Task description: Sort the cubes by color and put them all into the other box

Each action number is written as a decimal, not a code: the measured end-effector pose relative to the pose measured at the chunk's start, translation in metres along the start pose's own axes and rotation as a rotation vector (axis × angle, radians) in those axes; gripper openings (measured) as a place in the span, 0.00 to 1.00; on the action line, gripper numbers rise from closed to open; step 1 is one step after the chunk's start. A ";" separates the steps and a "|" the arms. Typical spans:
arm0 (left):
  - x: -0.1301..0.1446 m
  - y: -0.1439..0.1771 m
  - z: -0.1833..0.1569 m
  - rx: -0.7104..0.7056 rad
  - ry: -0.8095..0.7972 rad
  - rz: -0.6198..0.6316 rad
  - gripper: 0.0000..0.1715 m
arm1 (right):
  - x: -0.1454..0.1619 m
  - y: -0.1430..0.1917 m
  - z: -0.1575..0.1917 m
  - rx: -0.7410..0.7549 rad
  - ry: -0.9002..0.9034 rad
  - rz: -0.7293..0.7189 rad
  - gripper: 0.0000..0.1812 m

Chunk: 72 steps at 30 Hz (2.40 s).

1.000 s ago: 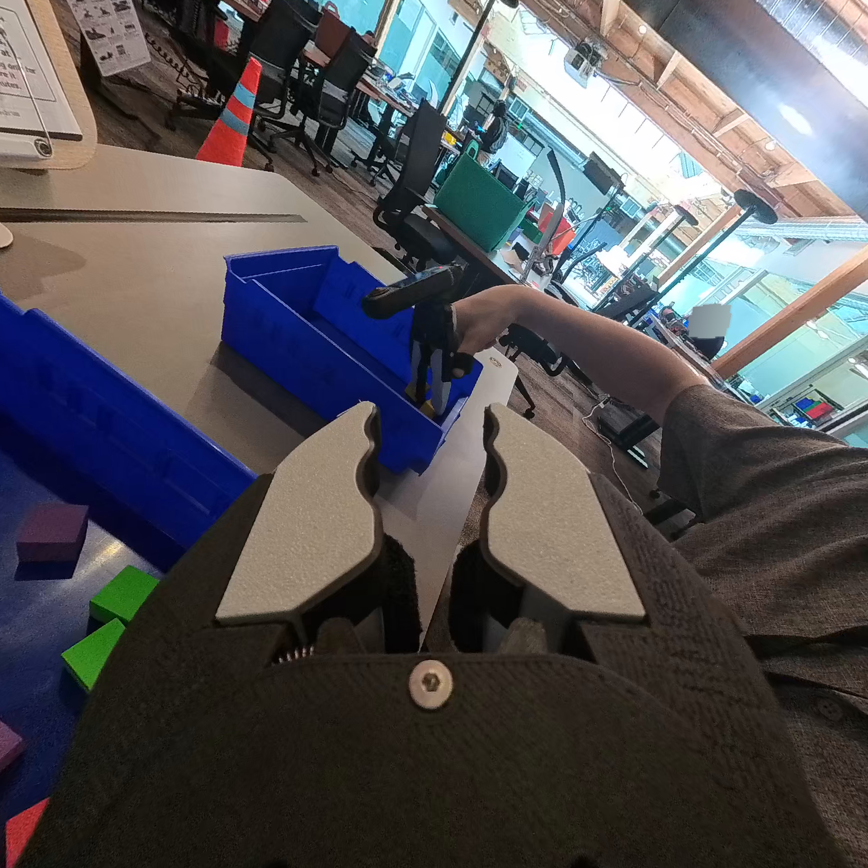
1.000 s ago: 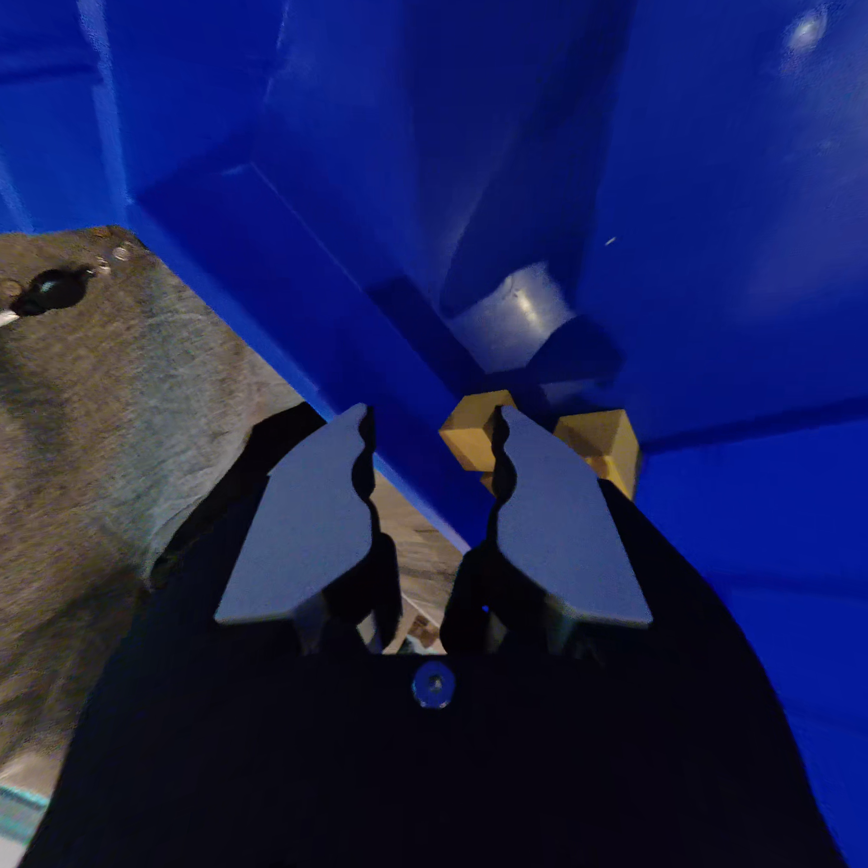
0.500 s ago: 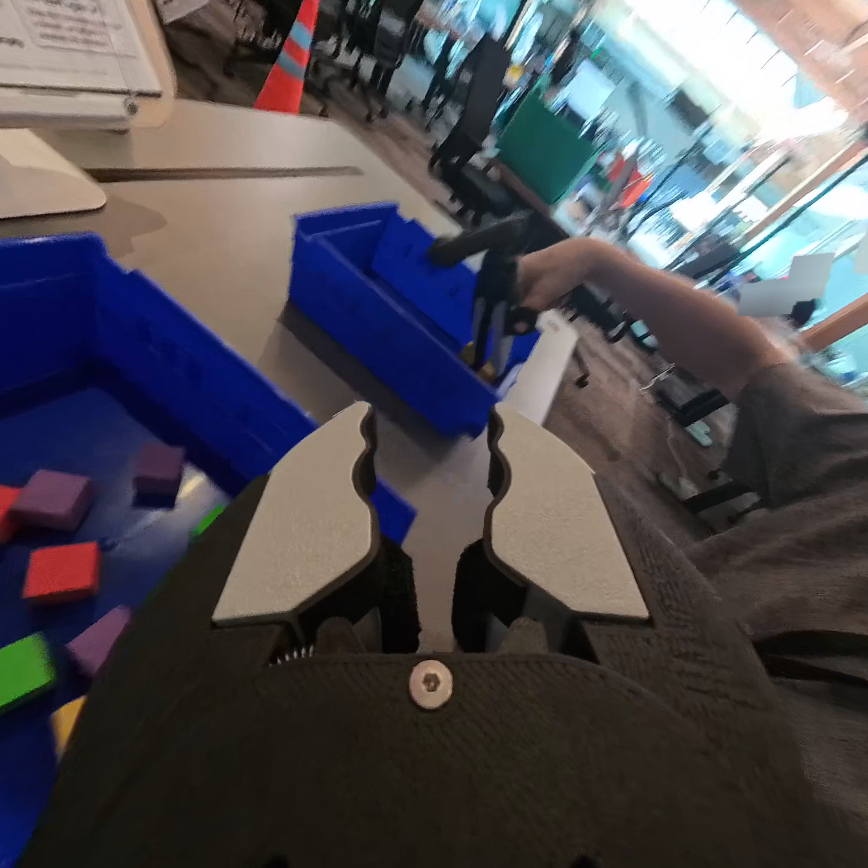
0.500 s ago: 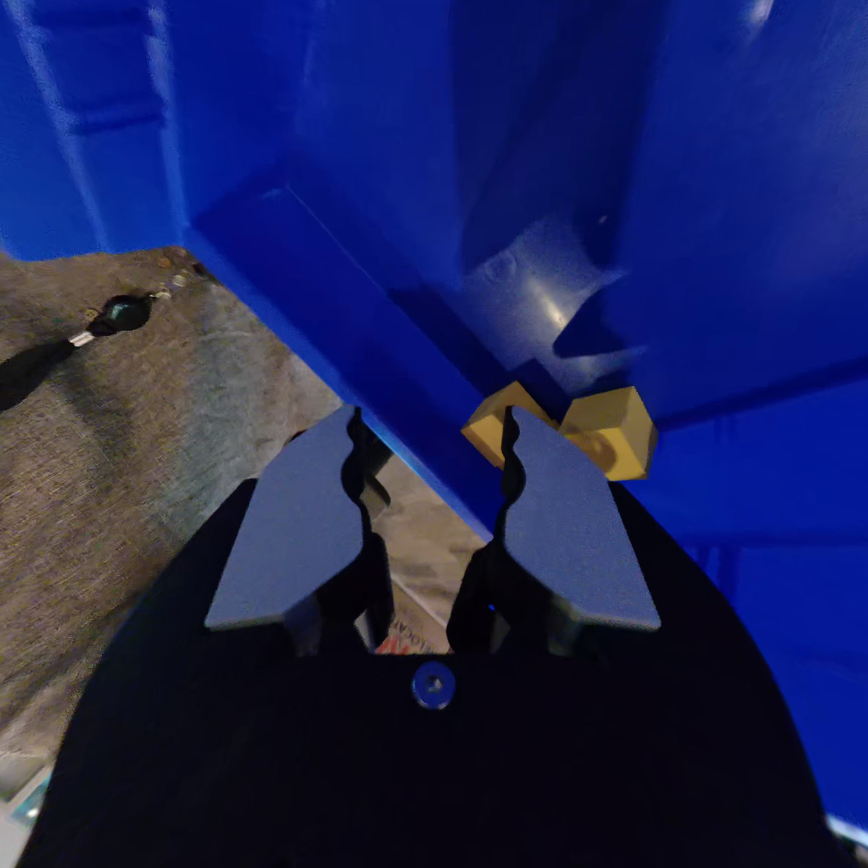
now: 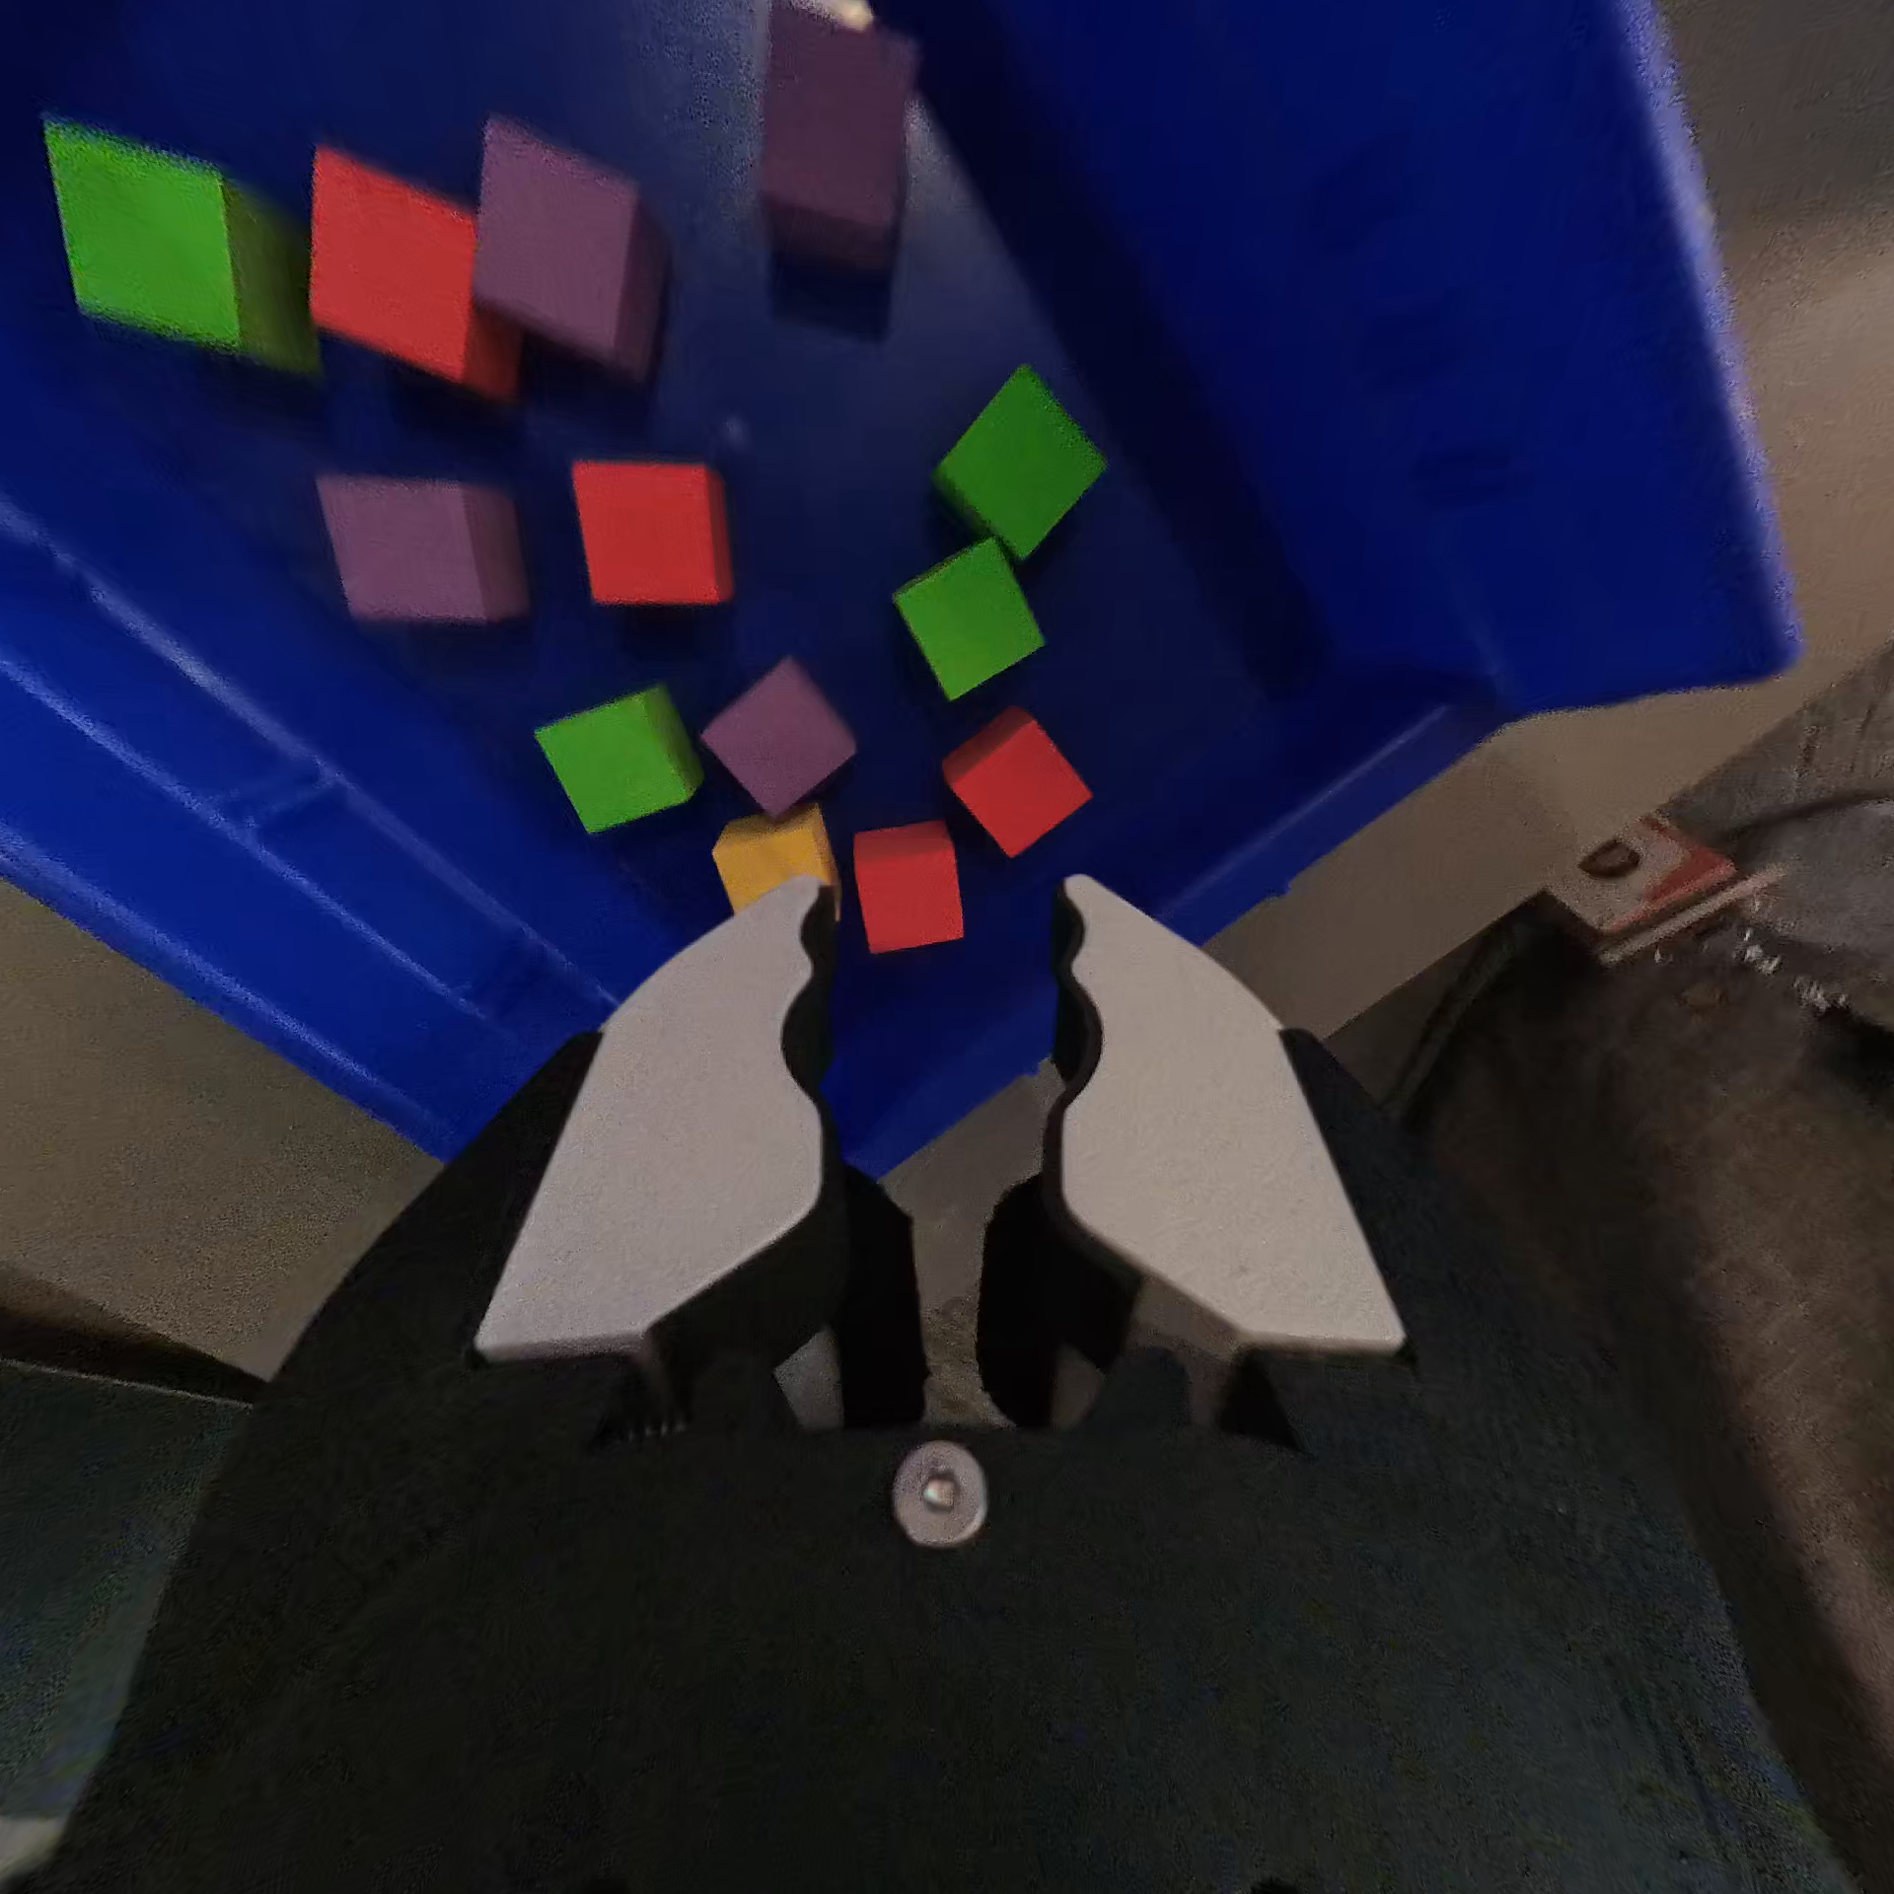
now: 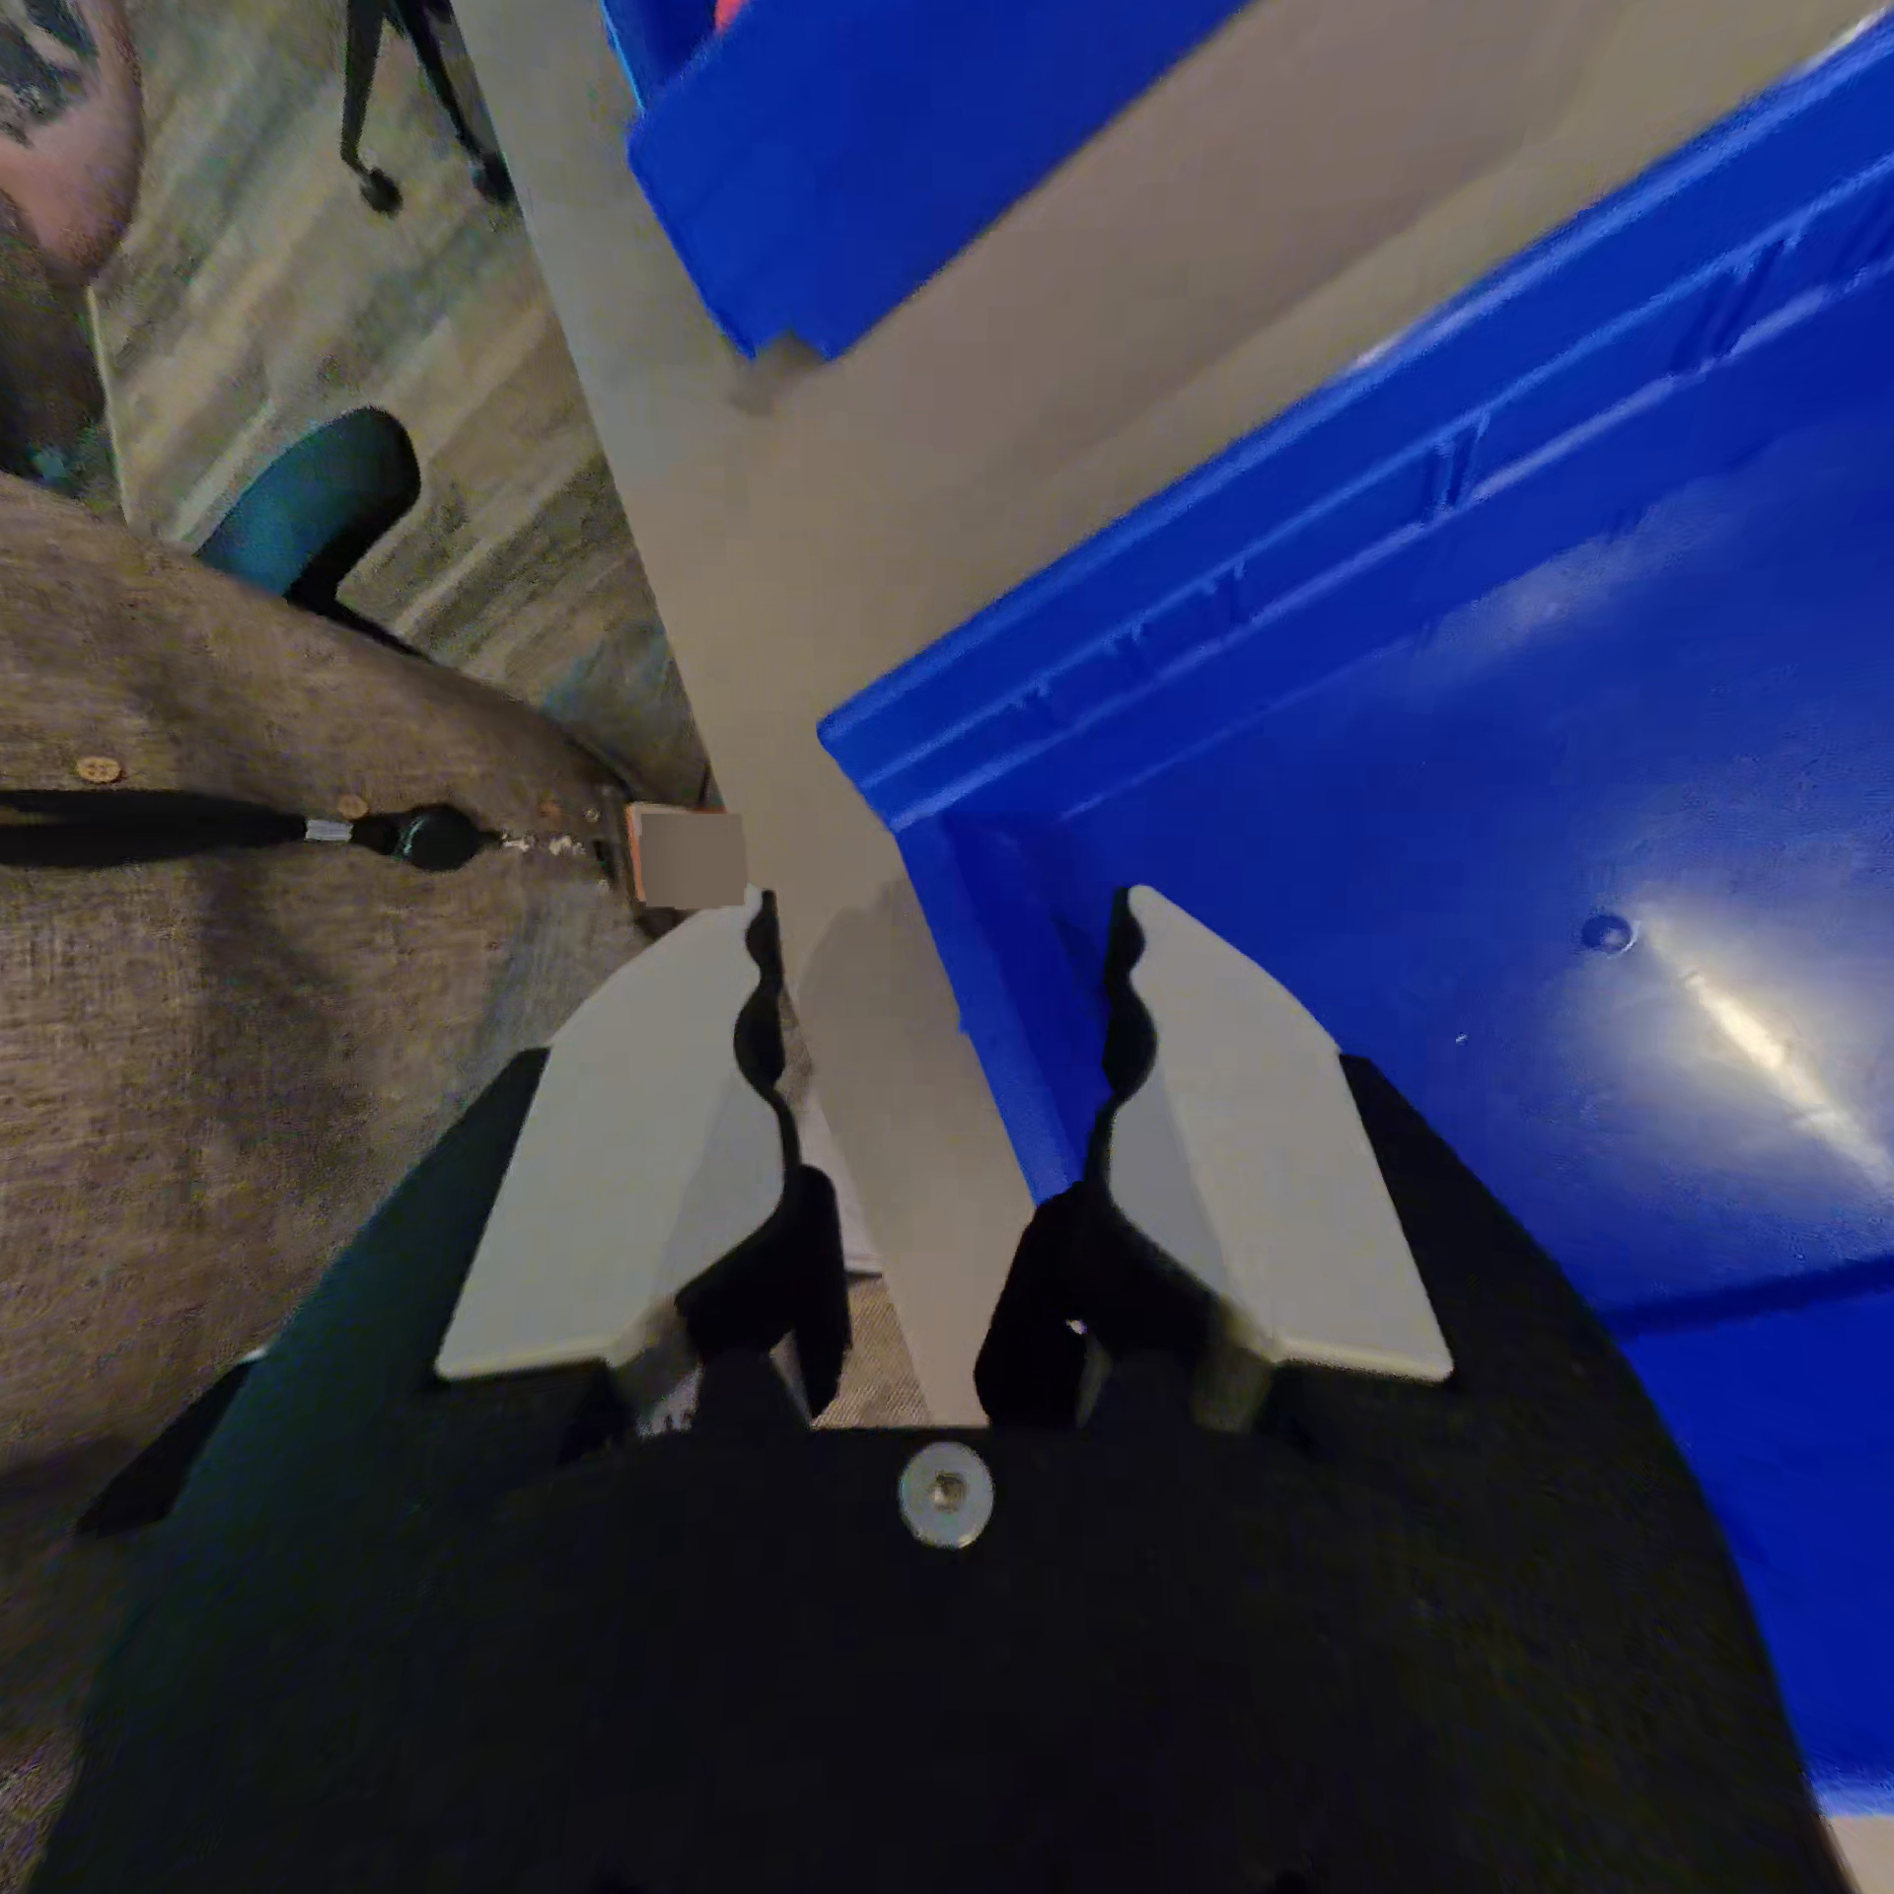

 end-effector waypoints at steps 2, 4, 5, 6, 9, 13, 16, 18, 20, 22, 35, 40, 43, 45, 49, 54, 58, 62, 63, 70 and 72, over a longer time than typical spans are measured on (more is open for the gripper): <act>0.003 -0.008 0.007 -0.042 0.062 0.036 0.22 | -0.003 0.002 0.005 -0.008 0.032 -0.059 0.34; 0.005 -0.016 0.014 -0.075 0.109 0.079 0.22 | -0.006 0.003 0.008 -0.017 0.049 -0.102 0.34; 0.005 -0.020 0.016 -0.079 0.128 0.099 0.23 | -0.007 0.003 0.008 -0.017 0.054 -0.115 0.34; 0.006 -0.024 0.019 -0.087 0.145 0.126 0.24 | -0.008 0.004 0.008 -0.014 0.060 -0.126 0.34; 0.008 -0.035 0.023 -0.085 0.196 0.192 0.27 | -0.009 0.007 0.010 -0.019 0.083 -0.155 0.34; 0.011 -0.047 0.030 -0.082 0.256 0.252 0.26 | -0.008 0.011 0.018 -0.025 0.124 -0.187 0.33; 0.012 -0.050 0.032 -0.104 0.278 0.291 0.25 | -0.006 0.013 0.025 -0.035 0.155 -0.213 0.33; 0.011 -0.051 0.032 -0.114 0.284 0.307 0.24 | -0.005 0.014 0.028 -0.032 0.171 -0.226 0.33; 0.012 -0.055 0.030 -0.100 0.292 0.332 0.21 | -0.003 0.015 0.031 -0.035 0.180 -0.239 0.33; 0.014 -0.061 0.029 -0.074 0.303 0.351 0.19 | -0.002 0.018 0.032 -0.034 0.187 -0.252 0.33; -0.007 0.001 0.001 0.217 0.291 -0.198 0.17 | -0.019 0.014 0.062 0.073 0.386 -0.524 0.29; -0.029 0.044 -0.053 0.702 0.130 -0.608 0.16 | -0.046 -0.020 0.090 0.134 0.572 -0.660 0.28; -0.037 0.054 -0.082 0.927 0.051 -0.704 0.16 | -0.061 -0.039 0.116 0.175 0.703 -0.704 0.27; -0.041 0.056 -0.098 1.033 0.006 -0.714 0.16 | -0.069 -0.052 0.132 0.204 0.784 -0.690 0.27; -0.049 0.057 -0.124 1.155 -0.073 -0.700 0.17 | -0.080 -0.072 0.154 0.227 0.879 -0.646 0.27; -0.058 0.055 -0.139 1.211 -0.119 -0.673 0.17 | -0.086 -0.080 0.167 0.228 0.929 -0.630 0.25; -0.062 0.053 -0.142 1.237 -0.128 -0.671 0.17 | -0.086 -0.083 0.170 0.245 0.941 -0.605 0.19; -0.064 0.051 -0.144 1.253 -0.135 -0.702 0.17 | -0.086 -0.081 0.169 0.273 0.944 -0.610 0.16; -0.064 0.051 -0.144 1.252 -0.140 -0.711 0.17 | -0.086 -0.081 0.168 0.282 0.945 -0.612 0.16; -0.067 0.059 -0.128 1.093 -0.075 -0.850 0.34 | -0.079 -0.055 0.146 0.405 0.912 -0.486 0.16; -0.060 0.065 -0.116 1.003 -0.049 -0.895 0.34 | -0.072 -0.027 0.119 0.500 0.870 -0.355 0.15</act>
Point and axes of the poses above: each gripper's, where its closed fingertips meet, y back along the fingers, x out of its underside, z = x × y across the jaws, the point moved 6 cm from there along y, back along the fingers, and after that the axes turned 10 degrees about -y, right-handed, at the moved point
